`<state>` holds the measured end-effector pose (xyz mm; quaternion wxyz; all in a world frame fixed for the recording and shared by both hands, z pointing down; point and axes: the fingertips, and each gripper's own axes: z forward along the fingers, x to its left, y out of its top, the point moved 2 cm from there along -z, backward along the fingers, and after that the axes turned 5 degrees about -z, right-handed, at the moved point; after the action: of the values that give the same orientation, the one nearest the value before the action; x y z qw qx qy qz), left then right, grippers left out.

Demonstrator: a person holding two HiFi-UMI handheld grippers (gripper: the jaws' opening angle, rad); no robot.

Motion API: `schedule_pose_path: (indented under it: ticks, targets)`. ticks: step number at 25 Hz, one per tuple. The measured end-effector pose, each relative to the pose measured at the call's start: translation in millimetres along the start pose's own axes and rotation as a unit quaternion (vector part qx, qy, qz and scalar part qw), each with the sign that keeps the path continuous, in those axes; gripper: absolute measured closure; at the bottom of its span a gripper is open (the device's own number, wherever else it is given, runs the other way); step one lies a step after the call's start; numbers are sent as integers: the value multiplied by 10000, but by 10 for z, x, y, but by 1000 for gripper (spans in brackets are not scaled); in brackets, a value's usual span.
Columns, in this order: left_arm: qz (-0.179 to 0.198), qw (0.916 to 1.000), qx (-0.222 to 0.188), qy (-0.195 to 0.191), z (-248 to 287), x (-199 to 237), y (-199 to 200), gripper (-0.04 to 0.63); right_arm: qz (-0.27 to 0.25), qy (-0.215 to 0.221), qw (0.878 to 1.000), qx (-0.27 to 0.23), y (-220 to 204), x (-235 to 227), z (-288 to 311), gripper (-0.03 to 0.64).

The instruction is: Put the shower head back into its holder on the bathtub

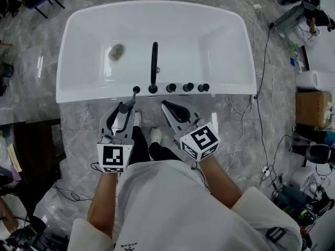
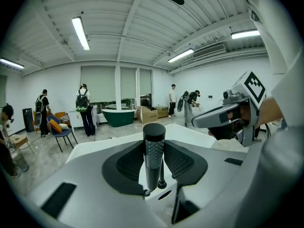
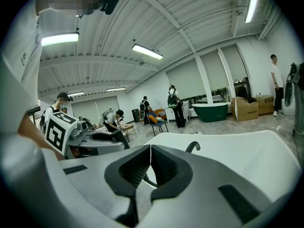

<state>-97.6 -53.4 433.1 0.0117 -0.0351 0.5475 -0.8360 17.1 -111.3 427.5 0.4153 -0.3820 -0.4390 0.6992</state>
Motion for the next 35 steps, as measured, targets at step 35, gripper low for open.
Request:
schedule_pose_path:
  ticks: [35]
  targets:
    - [-28,9937,890,-685,1107,431,-1026,456,495,-459,9943,820,-787,-265,890,598]
